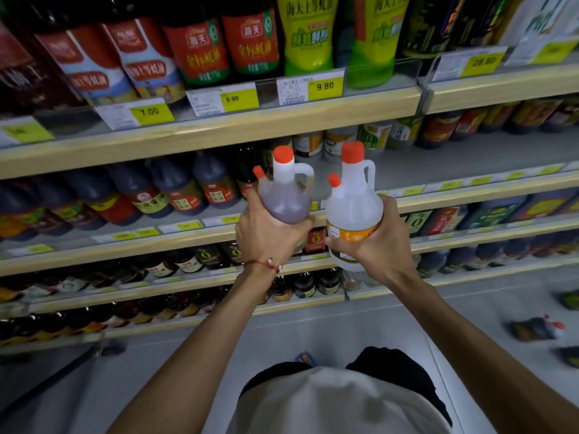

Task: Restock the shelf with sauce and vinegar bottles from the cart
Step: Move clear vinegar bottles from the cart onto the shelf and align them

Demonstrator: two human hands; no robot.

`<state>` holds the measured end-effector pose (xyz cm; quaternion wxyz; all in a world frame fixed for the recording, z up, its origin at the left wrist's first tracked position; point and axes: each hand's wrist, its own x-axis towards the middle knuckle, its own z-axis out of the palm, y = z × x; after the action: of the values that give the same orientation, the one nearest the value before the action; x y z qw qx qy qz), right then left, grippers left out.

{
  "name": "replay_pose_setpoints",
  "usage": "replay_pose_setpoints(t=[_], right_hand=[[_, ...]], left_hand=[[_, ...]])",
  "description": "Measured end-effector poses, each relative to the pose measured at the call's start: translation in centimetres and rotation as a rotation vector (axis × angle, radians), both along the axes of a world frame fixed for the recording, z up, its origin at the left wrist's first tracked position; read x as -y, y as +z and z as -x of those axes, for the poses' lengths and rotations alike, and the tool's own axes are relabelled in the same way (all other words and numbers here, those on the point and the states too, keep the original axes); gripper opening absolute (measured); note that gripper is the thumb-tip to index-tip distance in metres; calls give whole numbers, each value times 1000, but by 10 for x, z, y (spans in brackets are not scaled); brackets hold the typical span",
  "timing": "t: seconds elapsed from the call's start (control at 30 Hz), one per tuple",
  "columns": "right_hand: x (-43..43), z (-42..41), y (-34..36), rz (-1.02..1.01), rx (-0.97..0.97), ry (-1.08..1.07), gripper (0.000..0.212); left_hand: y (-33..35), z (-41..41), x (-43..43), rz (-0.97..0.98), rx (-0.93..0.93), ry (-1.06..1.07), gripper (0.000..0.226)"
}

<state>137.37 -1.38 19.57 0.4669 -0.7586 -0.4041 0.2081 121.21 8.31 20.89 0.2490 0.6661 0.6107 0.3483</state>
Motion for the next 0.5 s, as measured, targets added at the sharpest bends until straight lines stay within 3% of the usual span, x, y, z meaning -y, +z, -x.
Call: replay_pose_setpoints(t=[0.33, 0.5], right_hand=[[-39, -4, -34, -171, 35, -48, 103], [-54, -18, -53, -236, 35, -30, 100]], left_hand=[[-37, -27, -45, -235, 250, -27, 100], [-58, -44, -67, -279, 262, -63, 99]])
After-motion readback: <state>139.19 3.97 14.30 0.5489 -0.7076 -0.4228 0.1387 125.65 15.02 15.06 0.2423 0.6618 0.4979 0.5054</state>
